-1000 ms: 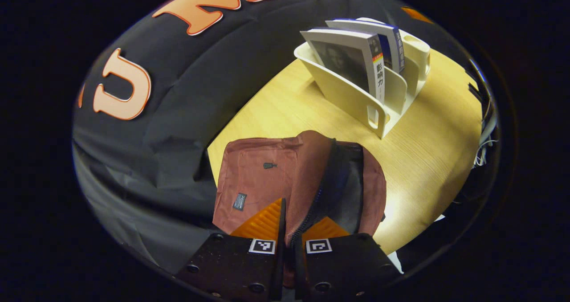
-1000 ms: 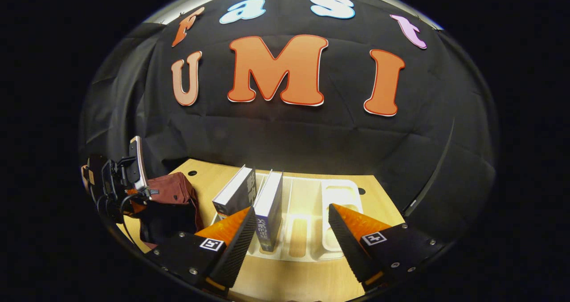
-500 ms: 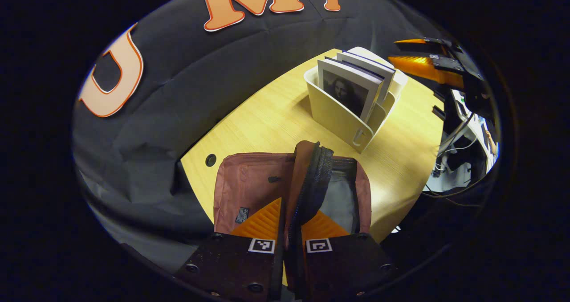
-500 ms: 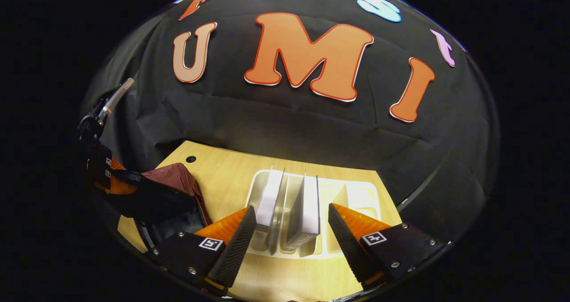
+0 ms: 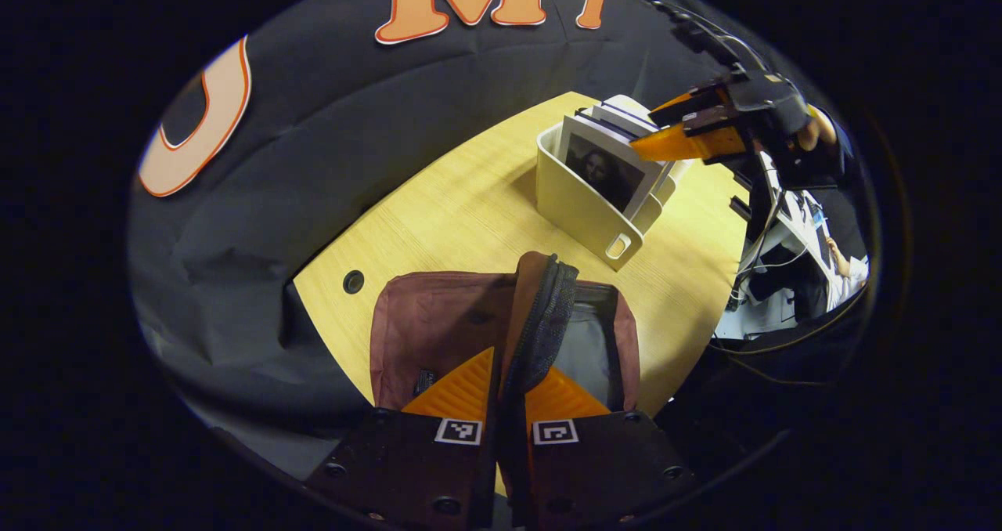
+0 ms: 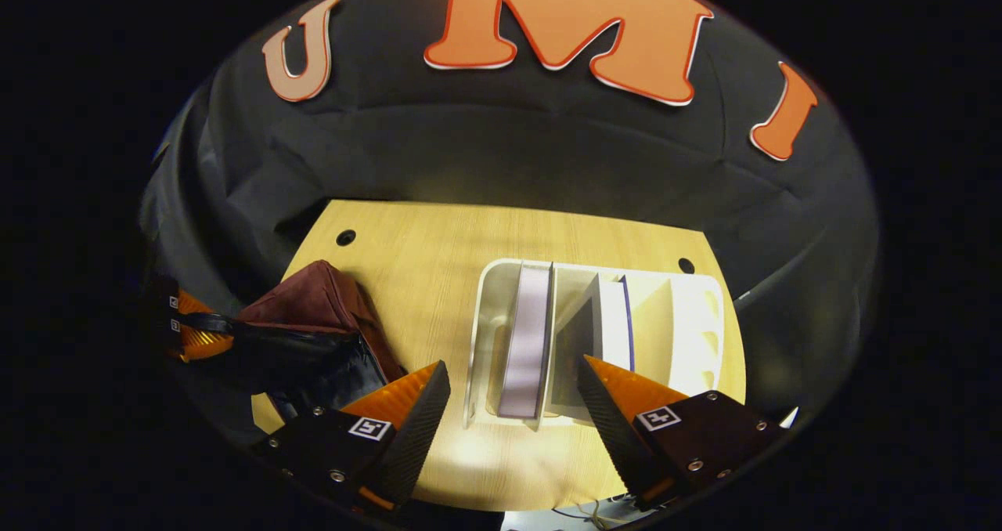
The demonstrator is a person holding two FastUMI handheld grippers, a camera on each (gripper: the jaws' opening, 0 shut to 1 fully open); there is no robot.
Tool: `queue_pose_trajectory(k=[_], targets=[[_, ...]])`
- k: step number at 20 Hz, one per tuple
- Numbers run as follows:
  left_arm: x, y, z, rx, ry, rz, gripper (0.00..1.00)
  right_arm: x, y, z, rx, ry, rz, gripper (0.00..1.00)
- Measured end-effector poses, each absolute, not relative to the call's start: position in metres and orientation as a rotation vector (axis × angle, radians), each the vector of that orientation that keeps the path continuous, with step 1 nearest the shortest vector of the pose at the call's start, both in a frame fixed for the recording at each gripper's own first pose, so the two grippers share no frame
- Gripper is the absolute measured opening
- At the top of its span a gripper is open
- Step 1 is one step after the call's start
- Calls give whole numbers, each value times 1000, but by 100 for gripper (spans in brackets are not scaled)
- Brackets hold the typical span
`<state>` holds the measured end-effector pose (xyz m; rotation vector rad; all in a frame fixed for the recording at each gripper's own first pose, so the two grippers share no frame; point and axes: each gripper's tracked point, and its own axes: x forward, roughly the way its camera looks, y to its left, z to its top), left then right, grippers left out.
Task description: Open the schoolbag, grab two books from the bookshelf and put them into the schoolbag.
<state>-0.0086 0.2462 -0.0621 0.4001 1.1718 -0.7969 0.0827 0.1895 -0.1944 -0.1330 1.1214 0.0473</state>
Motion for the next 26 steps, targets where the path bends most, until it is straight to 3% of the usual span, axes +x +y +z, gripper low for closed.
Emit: queue_pose_trajectory(k=[8, 10, 12, 13, 14, 15, 16, 18, 19, 20, 21, 22, 23, 26], targets=[[-7, 246, -68, 382, 1177, -794, 10, 97, 194, -248, -166, 1377, 33, 97], [-6, 247, -67, 379, 1179, -792, 10, 99, 194, -259, -152, 1422, 4, 92], [-7, 244, -69, 376, 1182, -792, 10, 100, 188, -266, -167, 1456, -12, 79], [-8, 246, -70, 376, 1183, -790, 10, 98, 185, -268, -181, 1475, -27, 65], [-8, 246, -70, 372, 1186, -788, 10, 95, 185, -266, -171, 1502, -37, 68], [-7, 246, -71, 371, 1186, -786, 10, 95, 188, -269, -139, 1511, -39, 47], [-7, 246, -72, 367, 1188, -784, 10, 97, 189, -267, -113, 1513, -51, 46], [-6, 247, -73, 363, 1190, -782, 10, 102, 184, -260, -99, 1504, -71, 30], [-7, 247, -73, 364, 1191, -784, 10, 102, 181, -254, -93, 1496, -79, 28], [-7, 247, -74, 363, 1192, -783, 10, 104, 179, -246, -79, 1489, -81, 36], [-9, 246, -74, 363, 1192, -785, 10, 106, 178, -238, -59, 1480, -79, 35], [-8, 247, -75, 363, 1193, -785, 10, 106, 175, -228, -36, 1468, -78, 27], [-8, 248, -75, 364, 1193, -785, 10, 107, 173, -216, -19, 1452, -75, 35], [-7, 247, -77, 364, 1197, -787, 10, 111, 167, -178, 21, 1400, -64, 35]])
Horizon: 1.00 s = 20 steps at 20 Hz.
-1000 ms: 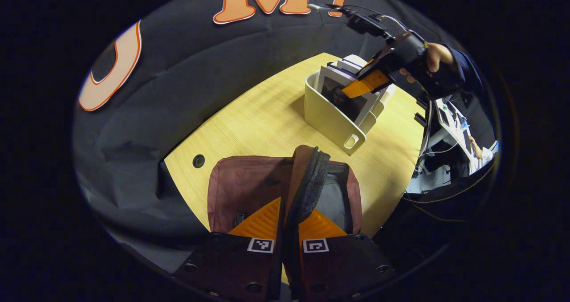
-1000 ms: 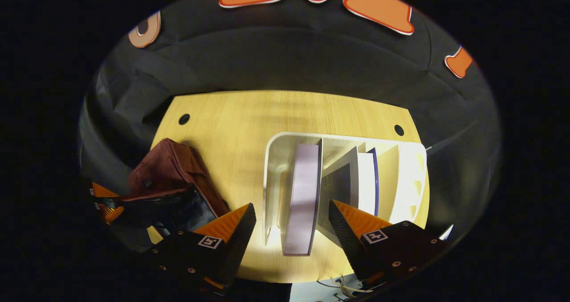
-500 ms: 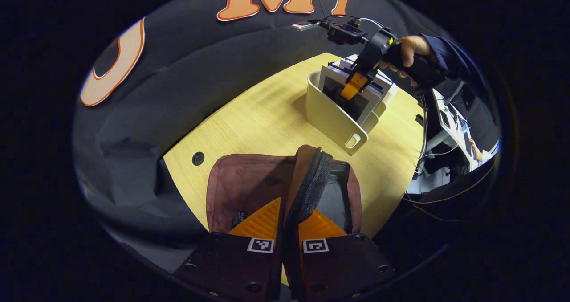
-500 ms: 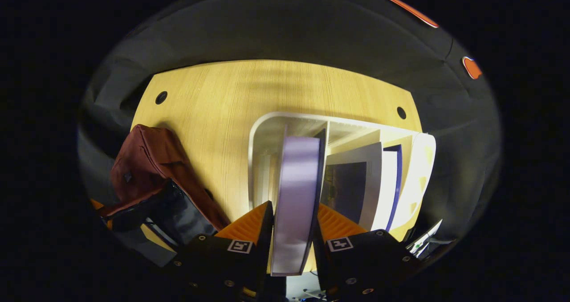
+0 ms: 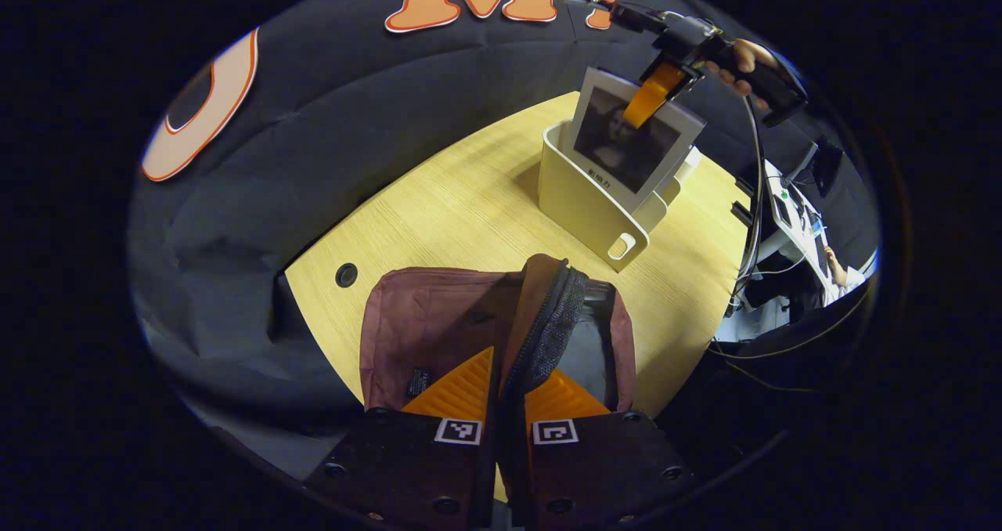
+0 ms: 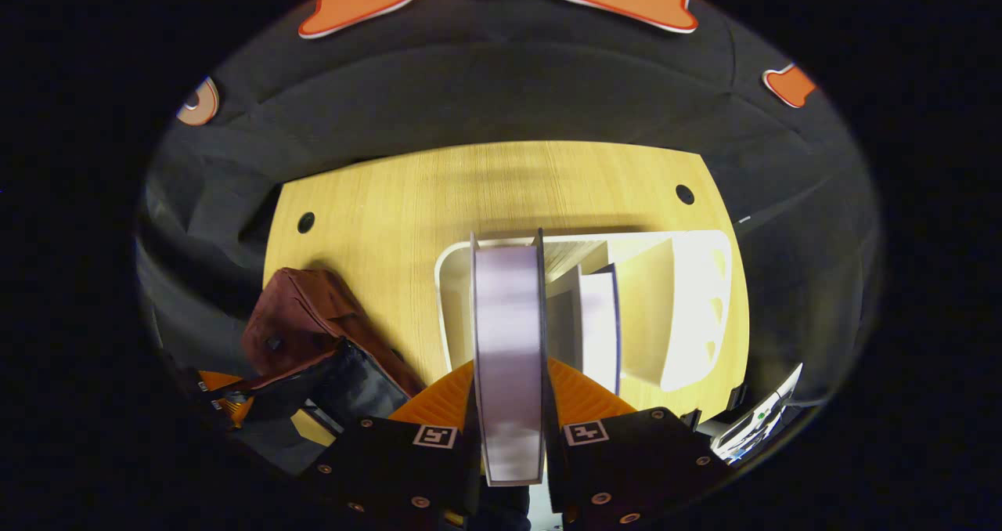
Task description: Open the schoolbag, grab two books from the bookshelf and put them into the schoolbag.
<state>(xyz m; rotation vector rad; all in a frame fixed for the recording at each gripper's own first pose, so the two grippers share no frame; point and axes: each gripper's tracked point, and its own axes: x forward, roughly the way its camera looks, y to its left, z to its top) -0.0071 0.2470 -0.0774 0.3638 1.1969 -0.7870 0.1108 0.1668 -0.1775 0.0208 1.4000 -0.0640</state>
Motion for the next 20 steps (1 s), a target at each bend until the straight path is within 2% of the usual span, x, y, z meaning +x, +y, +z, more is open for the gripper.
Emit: queue_pose_trajectory(k=[5, 9, 20], targets=[[-8, 247, -77, 375, 1195, -793, 10, 99, 174, -120, 116, 1305, -17, 34], [-6, 248, -76, 397, 1194, -799, 10, 72, 184, -99, 165, 1251, 25, 34], [-6, 240, -68, 413, 1194, -794, 10, -30, 261, -131, 519, 1256, 152, 31]])
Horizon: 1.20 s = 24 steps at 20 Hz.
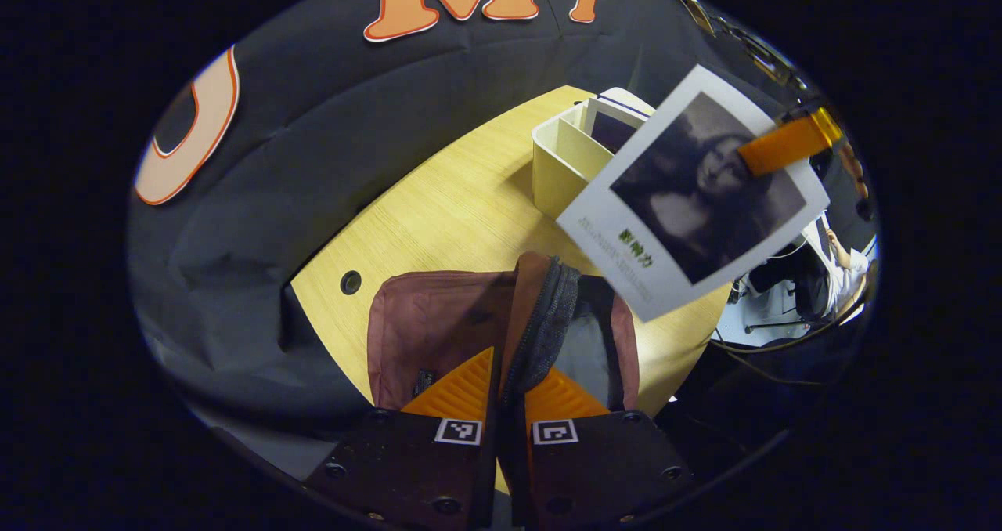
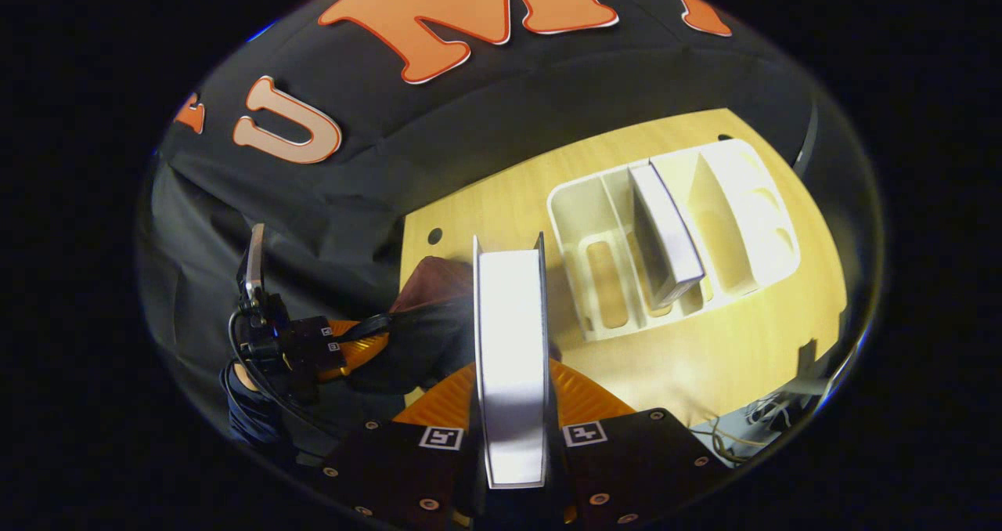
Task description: Open the schoolbag, grab two books from the bookshelf and put them into the schoolbag.
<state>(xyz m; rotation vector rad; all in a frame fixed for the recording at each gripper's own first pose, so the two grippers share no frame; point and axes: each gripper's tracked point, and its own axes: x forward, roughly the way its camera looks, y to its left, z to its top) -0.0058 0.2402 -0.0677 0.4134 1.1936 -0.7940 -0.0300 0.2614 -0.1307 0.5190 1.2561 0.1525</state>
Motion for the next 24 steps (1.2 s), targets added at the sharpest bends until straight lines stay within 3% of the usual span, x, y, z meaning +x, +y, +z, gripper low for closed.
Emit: queue_pose_trajectory(k=[6, 24], targets=[[-15, 240, -64, 379, 1193, -764, 10, -44, 294, -170, 702, 1222, 150, 31], [-51, 194, -53, 296, 1071, -858, 10, -48, 409, -289, 1099, 1060, 76, 30]])
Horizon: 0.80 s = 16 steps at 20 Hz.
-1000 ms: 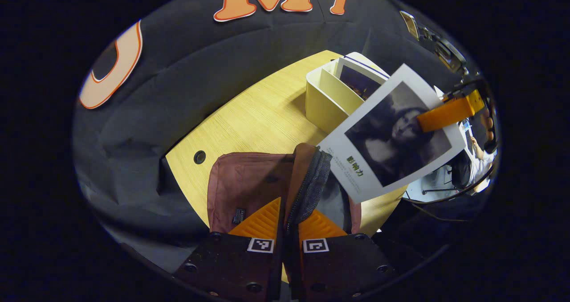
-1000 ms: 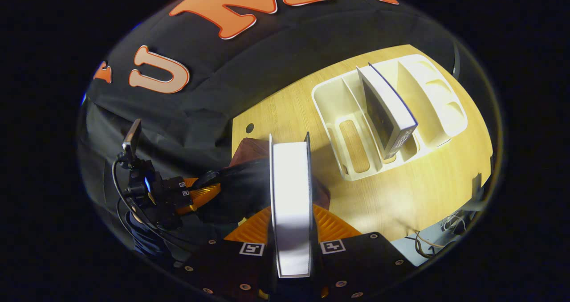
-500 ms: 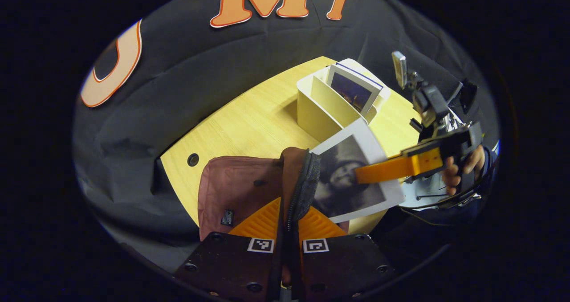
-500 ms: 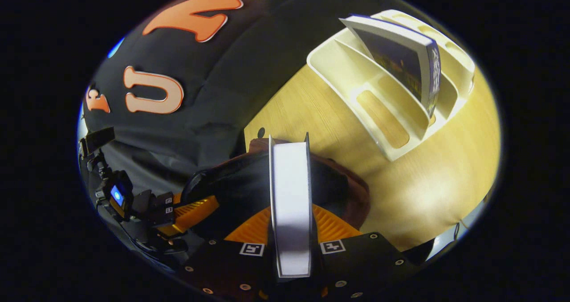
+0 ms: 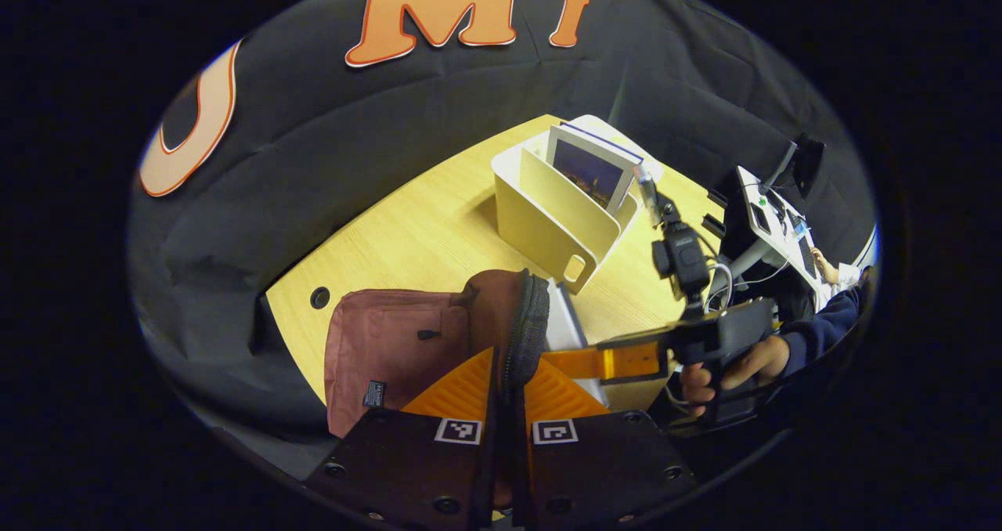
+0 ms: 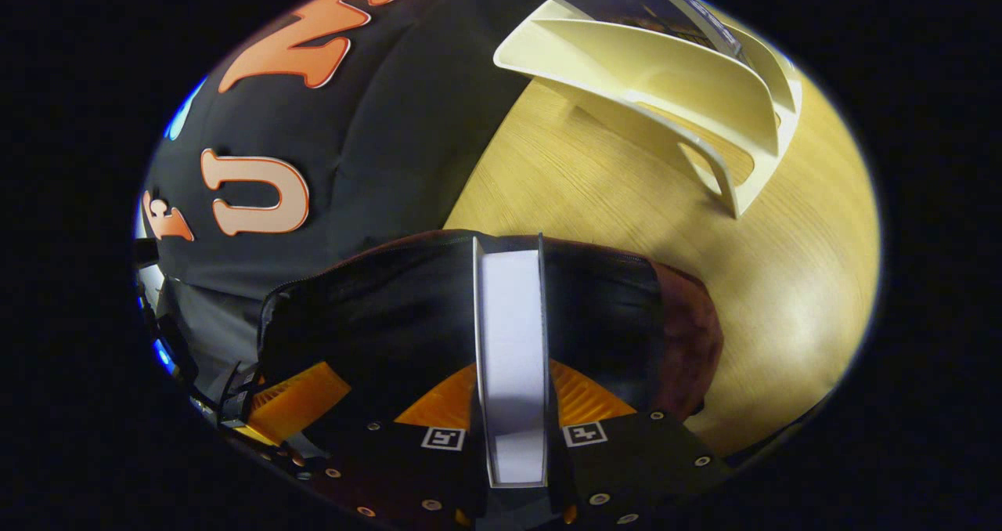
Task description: Open the schoolbag, grab two books from the bookshelf and put them into the schoolbag.
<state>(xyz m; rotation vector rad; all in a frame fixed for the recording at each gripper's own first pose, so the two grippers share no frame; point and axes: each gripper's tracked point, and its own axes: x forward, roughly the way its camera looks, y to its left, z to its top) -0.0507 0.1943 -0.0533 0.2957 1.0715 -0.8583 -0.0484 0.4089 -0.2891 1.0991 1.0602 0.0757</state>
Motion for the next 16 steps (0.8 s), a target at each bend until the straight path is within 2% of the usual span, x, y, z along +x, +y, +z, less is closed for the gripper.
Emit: queue_pose_trajectory(k=[7, 8, 9, 10, 12, 16], targets=[[-77, 182, -63, 261, 1061, -866, 10, -37, 443, -317, 1161, 1024, 92, 31], [-79, 181, -63, 252, 1061, -866, 10, -35, 446, -320, 1161, 1028, 96, 42], [-79, 182, -65, 248, 1063, -856, 10, -33, 450, -324, 1160, 1031, 101, 32], [-79, 182, -66, 239, 1064, -844, 10, -29, 451, -329, 1157, 1036, 102, 32], [-79, 187, -71, 214, 1076, -829, 8, -35, 447, -336, 1129, 1068, 69, 36], [-73, 193, -73, 172, 1080, -804, 8, -62, 419, -342, 967, 1175, 61, 55]])
